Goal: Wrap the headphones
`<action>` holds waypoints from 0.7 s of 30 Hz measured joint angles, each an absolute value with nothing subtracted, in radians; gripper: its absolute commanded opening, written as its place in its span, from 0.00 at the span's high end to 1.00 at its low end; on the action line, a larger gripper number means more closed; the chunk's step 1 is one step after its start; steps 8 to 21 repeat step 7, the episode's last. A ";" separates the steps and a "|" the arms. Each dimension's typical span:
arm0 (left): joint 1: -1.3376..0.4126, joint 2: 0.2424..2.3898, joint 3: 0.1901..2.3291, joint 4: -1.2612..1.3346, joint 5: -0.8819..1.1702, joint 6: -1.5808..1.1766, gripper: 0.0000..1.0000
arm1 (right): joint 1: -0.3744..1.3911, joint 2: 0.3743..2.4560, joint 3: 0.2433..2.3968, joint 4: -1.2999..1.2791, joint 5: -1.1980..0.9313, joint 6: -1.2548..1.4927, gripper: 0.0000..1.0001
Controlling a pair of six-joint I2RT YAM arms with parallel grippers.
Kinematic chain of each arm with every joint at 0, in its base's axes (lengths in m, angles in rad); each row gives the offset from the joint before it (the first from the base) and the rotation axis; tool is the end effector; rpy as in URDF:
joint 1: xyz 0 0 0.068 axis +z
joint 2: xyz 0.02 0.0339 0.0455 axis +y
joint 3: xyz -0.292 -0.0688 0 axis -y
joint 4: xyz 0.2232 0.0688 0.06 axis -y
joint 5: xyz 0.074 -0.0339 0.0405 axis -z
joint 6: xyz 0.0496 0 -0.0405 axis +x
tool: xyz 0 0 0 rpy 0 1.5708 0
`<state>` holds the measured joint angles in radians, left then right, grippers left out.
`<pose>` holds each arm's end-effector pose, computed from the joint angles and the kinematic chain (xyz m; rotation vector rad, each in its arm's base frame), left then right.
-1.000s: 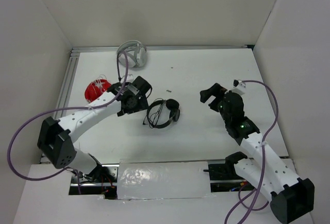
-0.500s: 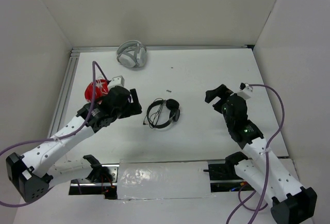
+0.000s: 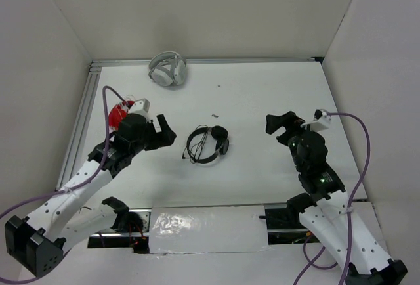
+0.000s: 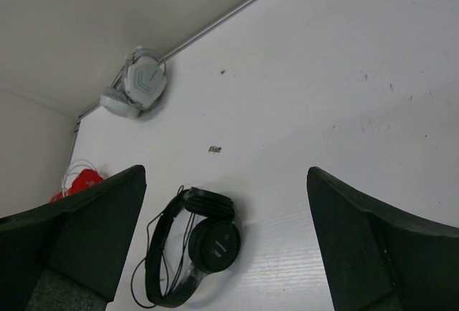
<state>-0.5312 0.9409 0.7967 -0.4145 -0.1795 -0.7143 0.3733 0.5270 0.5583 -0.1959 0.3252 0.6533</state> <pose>0.1611 -0.0844 0.3117 -0.3056 2.1469 -0.5418 0.1065 0.0247 0.3075 0.4806 1.6828 0.4738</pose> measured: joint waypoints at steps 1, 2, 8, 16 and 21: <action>-0.512 0.917 0.780 -0.402 -0.159 -0.708 0.01 | 0.374 0.521 0.555 -0.196 0.327 0.653 0.00; -0.494 0.899 0.770 -0.394 -0.146 -0.706 0.01 | 0.374 0.516 0.552 -0.196 0.331 0.653 0.00; -0.416 0.848 0.740 -0.364 -0.085 -0.698 0.01 | 0.375 0.513 0.548 -0.208 0.363 0.653 0.00; -0.416 0.848 0.740 -0.364 -0.085 -0.698 0.01 | 0.375 0.513 0.548 -0.208 0.363 0.653 0.00; -0.416 0.848 0.740 -0.364 -0.085 -0.698 0.01 | 0.375 0.513 0.548 -0.208 0.363 0.653 0.00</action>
